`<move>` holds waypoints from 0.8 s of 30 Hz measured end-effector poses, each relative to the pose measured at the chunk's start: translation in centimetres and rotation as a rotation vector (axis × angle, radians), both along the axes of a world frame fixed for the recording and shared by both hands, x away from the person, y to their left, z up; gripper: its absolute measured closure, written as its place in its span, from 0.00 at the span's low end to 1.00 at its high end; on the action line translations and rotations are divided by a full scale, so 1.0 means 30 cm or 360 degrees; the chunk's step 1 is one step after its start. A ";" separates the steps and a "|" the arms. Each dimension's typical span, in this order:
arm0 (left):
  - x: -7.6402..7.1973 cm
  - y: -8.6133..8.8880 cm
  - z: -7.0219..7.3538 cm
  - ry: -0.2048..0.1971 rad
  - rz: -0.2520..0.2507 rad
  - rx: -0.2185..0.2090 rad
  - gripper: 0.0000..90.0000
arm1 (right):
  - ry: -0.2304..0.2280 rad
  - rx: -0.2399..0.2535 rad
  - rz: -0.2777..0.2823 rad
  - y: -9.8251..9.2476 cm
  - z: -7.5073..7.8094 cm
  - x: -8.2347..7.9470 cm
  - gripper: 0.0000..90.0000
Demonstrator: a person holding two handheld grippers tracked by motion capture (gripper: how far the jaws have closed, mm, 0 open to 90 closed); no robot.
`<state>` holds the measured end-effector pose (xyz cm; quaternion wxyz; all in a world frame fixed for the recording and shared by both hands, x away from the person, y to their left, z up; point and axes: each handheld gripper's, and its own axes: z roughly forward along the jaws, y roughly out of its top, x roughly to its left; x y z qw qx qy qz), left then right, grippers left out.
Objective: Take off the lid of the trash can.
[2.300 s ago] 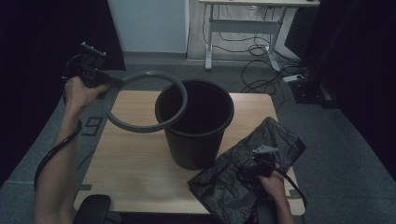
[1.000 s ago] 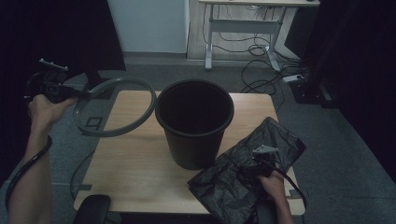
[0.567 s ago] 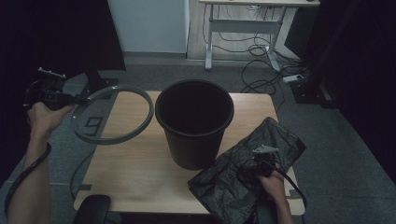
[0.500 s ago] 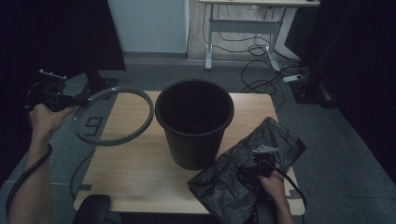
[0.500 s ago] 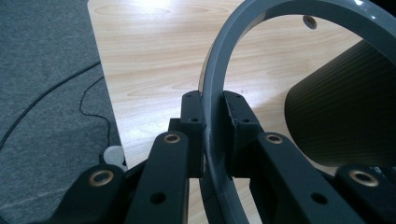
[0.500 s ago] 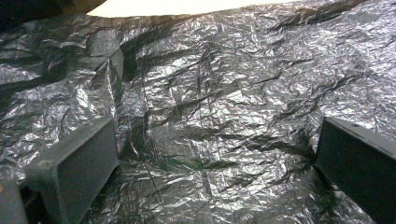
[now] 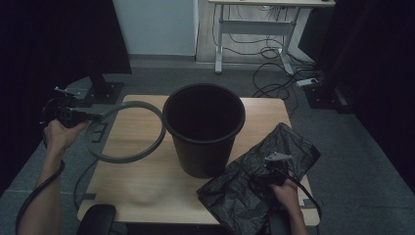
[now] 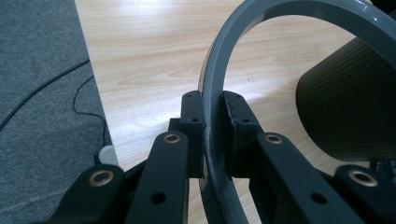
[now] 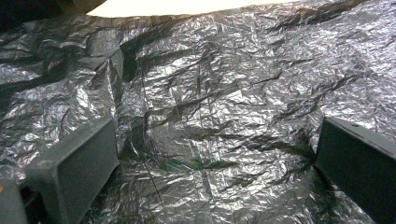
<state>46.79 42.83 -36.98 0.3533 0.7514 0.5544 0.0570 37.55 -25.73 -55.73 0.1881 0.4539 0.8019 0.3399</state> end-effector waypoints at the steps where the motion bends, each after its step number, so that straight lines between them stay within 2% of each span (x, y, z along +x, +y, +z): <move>1: -0.001 -0.003 -0.009 0.0002 -0.0006 0.0000 0.88 | 0.0000 0.0000 0.0000 0.000 0.000 0.000 0.00; 24: -0.011 -0.062 -0.220 -0.0005 -0.0053 -0.0007 0.88 | 0.0000 0.0000 0.0000 0.000 0.000 0.000 0.00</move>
